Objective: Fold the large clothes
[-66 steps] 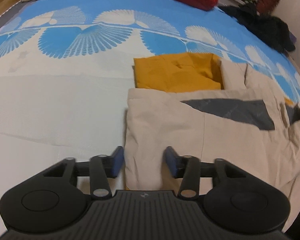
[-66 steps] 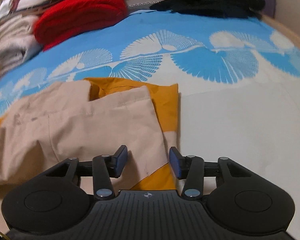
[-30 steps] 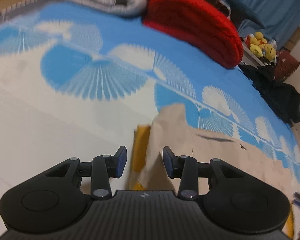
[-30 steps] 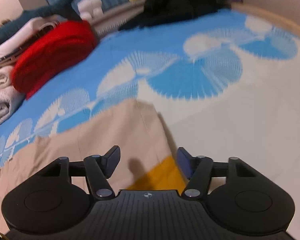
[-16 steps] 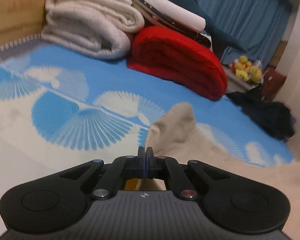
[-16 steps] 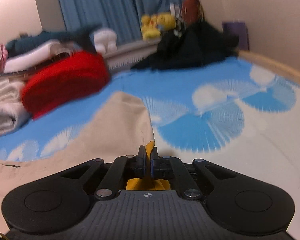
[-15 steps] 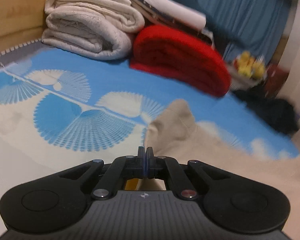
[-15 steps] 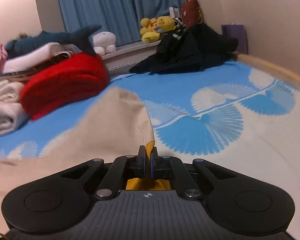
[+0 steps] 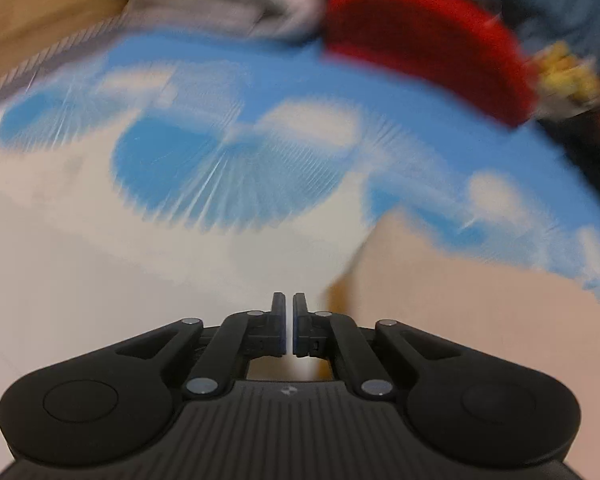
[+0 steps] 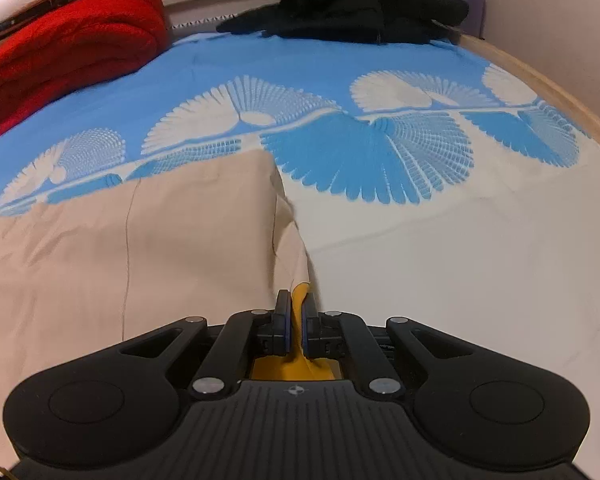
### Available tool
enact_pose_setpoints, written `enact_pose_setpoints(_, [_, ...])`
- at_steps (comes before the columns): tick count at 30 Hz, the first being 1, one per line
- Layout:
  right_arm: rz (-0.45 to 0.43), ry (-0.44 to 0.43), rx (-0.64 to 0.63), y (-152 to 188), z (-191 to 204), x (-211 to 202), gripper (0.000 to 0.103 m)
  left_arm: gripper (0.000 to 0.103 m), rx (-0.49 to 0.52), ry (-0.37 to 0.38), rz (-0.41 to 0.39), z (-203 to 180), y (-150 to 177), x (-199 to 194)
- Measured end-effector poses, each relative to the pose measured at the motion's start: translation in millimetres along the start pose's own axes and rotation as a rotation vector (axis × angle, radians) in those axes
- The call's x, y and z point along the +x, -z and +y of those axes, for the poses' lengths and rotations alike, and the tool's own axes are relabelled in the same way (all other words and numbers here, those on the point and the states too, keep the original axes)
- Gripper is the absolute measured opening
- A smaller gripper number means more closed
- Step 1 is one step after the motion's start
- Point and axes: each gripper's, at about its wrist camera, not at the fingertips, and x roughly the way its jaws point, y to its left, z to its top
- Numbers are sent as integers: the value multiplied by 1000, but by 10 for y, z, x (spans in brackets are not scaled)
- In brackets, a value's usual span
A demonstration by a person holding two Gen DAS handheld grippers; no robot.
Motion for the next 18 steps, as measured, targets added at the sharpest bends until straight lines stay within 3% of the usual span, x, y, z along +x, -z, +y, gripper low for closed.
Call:
enact_pose_setpoints(1, [-44,2,-4,-24,1,-96,13,5,23,46,-28,-55,-35,-115])
enact_pose_setpoints(3, [-126,-27,21,-71,-48,-285,15,12,51,207,-32,-149,-54,-317])
enact_pose_setpoints(5, [-164,-108,51,-97,-128,-453,15,17,113,344,41,-242,34,-377])
enact_pose_setpoints(7, [-116,-246,60,-71,-208,-510,15,17,206,404,136,-322,169,-321])
enact_pose_setpoints(9, [28,-360,35,51,-249,-443,16,17,328,341,209,-341,349,-198])
enact_pose_setpoints(10, [99,-350,-3,136,-242,-398,16,17,368,268,251,-295,434,-103])
enact_pose_setpoints(11, [175,-277,-70,254,-237,-336,16,17,376,177,299,-192,503,-19])
enact_pose_setpoints(12, [210,-218,-113,348,-260,-318,16,17,351,141,316,-109,516,-20])
enact_pose_setpoints(13, [223,-193,-129,419,-312,-346,16,18,303,144,311,-1,479,-100])
enact_pose_setpoints(15, [211,-225,-96,436,-438,-511,16,17,262,219,260,109,402,-367])
enact_pose_setpoints(16, [191,-251,-84,431,-479,-611,16,17,261,288,235,137,394,-529])
enact_pose_setpoints(18, [172,-334,-86,489,-508,-821,18,18,288,405,267,152,507,-703])
